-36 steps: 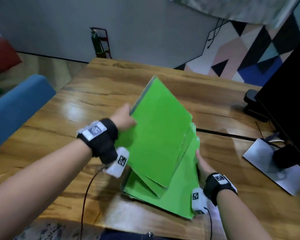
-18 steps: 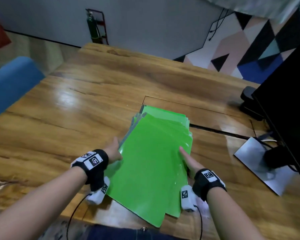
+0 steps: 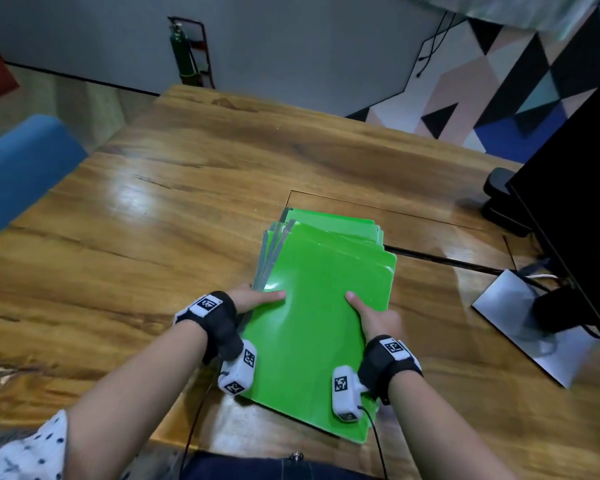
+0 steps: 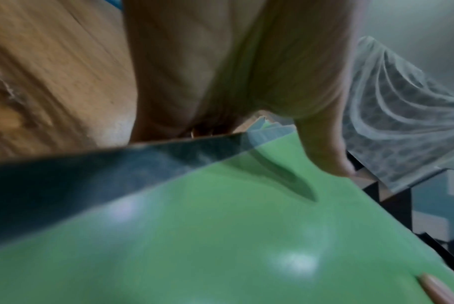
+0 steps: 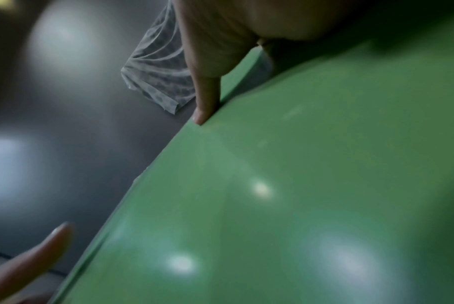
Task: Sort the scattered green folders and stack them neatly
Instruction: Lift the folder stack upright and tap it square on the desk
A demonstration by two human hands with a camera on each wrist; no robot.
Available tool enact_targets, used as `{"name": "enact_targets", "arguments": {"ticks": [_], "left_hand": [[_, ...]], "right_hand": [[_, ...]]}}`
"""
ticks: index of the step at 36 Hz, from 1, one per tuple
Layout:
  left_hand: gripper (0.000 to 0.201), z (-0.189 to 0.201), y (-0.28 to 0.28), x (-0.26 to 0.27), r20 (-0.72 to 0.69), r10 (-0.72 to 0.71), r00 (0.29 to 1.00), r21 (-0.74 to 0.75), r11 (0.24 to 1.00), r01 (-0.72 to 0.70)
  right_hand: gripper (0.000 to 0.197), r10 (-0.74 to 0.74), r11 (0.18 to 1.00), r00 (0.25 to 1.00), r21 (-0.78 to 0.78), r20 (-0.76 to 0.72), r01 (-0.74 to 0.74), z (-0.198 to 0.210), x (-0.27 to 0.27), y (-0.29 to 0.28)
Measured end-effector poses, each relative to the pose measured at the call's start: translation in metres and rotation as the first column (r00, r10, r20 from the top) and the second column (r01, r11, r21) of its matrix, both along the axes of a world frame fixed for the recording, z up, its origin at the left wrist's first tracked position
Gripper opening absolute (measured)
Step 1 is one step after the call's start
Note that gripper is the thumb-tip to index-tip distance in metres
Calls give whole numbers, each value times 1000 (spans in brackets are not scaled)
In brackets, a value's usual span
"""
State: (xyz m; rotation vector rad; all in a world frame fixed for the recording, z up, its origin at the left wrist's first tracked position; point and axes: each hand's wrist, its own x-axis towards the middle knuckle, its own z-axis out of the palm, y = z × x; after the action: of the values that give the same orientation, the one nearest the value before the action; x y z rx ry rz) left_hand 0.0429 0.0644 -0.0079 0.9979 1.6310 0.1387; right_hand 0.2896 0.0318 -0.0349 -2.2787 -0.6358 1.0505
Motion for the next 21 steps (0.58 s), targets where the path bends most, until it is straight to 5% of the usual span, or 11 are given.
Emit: {"name": "enact_targets", "arguments": {"ticks": [4,8,13,16,21], "left_hand": [[128,-9,14,-5,105,83,991,-8,997,-82],[131,9,11,-5,179,209,961,-47,978,-204],[141,47,-1,6,295,319,901,147,916,-372],[119,55,6,8,355,341,870,276,851,-446],[66,88,13,6,422,247,872,460,771,-441]], "right_hand": [[70,18,995,998,97,62,-24,21,-10,0],[111,63,970,995,230,82,-80,40,-16,2],[90,114,902,991,411,71,-134,72,-10,10],[106,133,829,990,542,46,-137,90,-6,18],[98,150,672,987,728,50,-138,114,2,31]]}}
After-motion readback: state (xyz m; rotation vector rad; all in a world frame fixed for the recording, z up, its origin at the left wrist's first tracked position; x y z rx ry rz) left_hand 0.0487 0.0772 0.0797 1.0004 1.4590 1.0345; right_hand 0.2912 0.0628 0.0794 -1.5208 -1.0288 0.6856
